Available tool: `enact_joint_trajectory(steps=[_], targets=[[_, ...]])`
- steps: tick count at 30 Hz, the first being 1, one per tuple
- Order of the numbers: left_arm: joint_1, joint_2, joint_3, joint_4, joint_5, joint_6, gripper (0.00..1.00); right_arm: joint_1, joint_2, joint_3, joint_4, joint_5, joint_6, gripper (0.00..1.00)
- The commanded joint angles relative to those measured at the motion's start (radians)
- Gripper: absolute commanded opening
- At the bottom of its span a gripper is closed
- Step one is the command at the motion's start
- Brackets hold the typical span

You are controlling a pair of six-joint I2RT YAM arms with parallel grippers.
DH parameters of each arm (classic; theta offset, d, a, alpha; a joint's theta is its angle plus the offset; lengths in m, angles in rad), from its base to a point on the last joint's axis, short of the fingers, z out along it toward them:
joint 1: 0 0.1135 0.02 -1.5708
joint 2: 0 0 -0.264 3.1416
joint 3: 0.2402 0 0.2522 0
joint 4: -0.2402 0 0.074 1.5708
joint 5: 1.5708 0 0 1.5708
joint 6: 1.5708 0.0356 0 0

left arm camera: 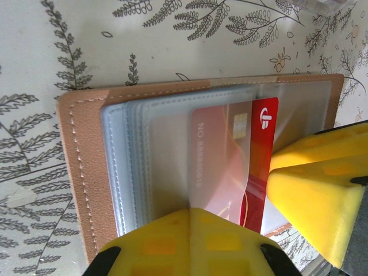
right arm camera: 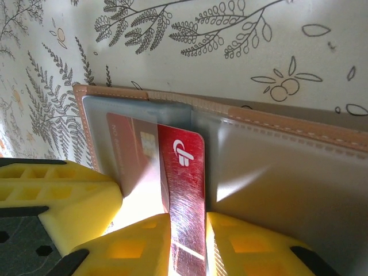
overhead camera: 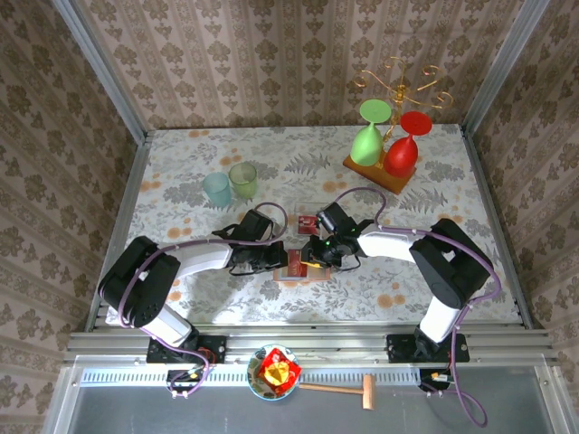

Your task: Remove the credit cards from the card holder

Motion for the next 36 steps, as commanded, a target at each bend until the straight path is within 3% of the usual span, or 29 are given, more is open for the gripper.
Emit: enact_joint_trajectory(steps=[1,14,36], targets=[[-0.009,0.022,-0.011,-0.018,-0.003,0.012,0.04,-0.004,0.015,-0.017,0.028,-0.028,0.021,0.23],[-0.011,0.025,-0.010,-0.016,-0.001,0.010,0.03,-0.008,0.034,-0.043,0.115,-0.071,0.068,0.23],[-0.011,0.021,-0.008,-0.016,-0.003,0.008,0.03,-0.034,-0.049,-0.073,0.041,-0.014,0.033,0.12]])
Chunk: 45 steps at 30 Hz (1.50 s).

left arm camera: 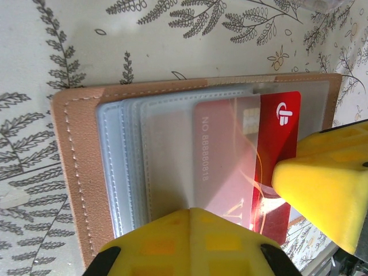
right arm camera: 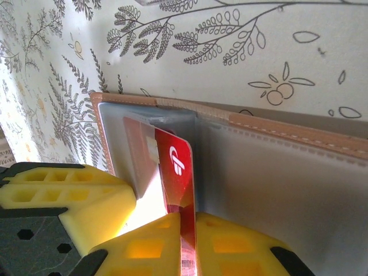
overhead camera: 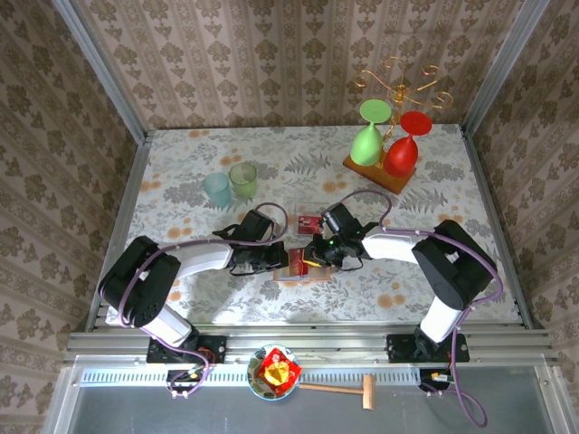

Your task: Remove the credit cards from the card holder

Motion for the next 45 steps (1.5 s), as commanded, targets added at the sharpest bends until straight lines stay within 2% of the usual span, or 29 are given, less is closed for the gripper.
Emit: enact_joint_trajectory(steps=[1,18,29,45], targets=[[-0.005,0.020,-0.008,-0.019,-0.004,0.007,0.03,-0.011,-0.032,-0.019,-0.052,0.028,-0.020,0.12],[-0.007,0.025,-0.003,-0.021,-0.001,0.009,0.05,-0.020,-0.128,0.030,-0.267,0.147,-0.123,0.11],[-0.007,0.027,0.003,-0.024,-0.001,0.009,0.05,-0.019,-0.089,0.041,-0.196,0.057,-0.085,0.13],[-0.007,0.033,0.006,-0.023,-0.003,0.010,0.05,-0.010,-0.122,0.049,-0.240,0.062,-0.081,0.15]])
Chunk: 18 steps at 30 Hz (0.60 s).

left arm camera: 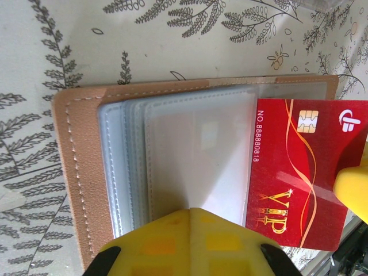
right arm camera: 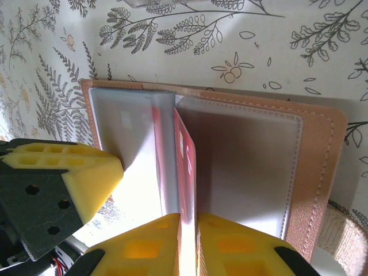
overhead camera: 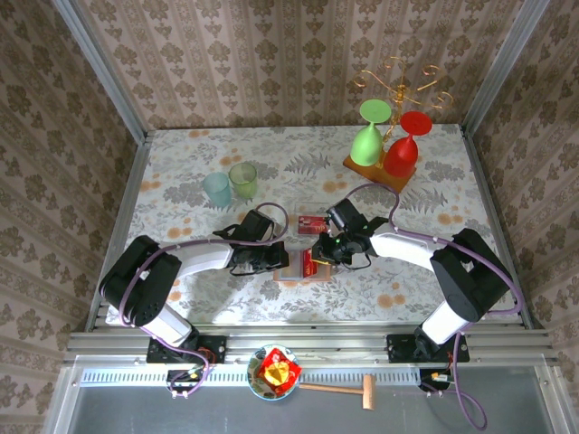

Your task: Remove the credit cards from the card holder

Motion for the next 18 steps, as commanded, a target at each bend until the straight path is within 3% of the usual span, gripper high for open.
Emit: enact_joint_trajectory(steps=[1,18], targets=[[-0.006,0.026,0.005,-0.027,-0.008,0.010,0.05,0.004,-0.019,0.016,-0.033,-0.004,0.016,0.15],[-0.005,0.018,0.002,-0.028,-0.011,0.004,0.05,0.007,-0.034,0.012,-0.041,0.008,0.010,0.09]])
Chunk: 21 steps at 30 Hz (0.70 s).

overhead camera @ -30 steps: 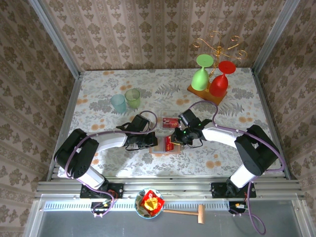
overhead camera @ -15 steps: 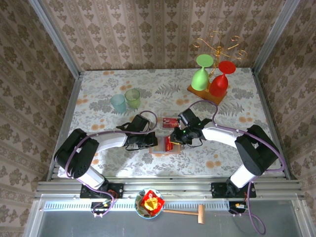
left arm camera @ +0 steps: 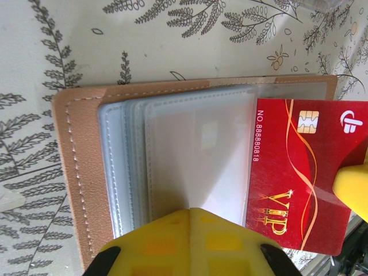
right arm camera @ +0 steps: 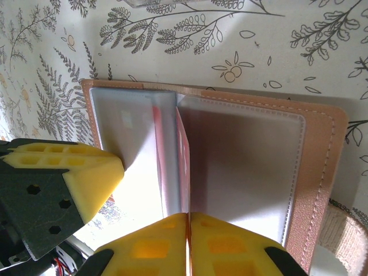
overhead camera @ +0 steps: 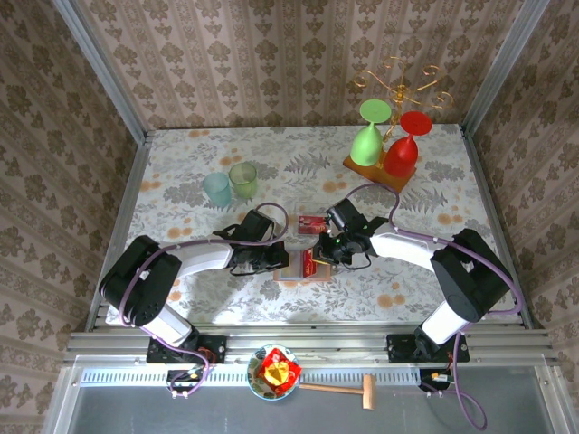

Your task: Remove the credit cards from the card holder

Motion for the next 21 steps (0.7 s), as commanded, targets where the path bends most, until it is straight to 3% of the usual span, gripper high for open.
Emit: enact_joint_trajectory(steps=[1,13,21], targets=[[-0.005,0.016,0.002,-0.028,-0.011,0.004,0.05,0.007,-0.035,0.012,-0.041,0.010,0.006,0.09],[0.000,-0.062,0.020,-0.063,-0.017,0.007,0.10,0.006,-0.078,0.061,-0.151,0.068,-0.091,0.03],[0.029,-0.112,-0.002,-0.082,-0.020,0.024,0.16,0.005,-0.039,0.187,-0.291,0.048,-0.417,0.00]])
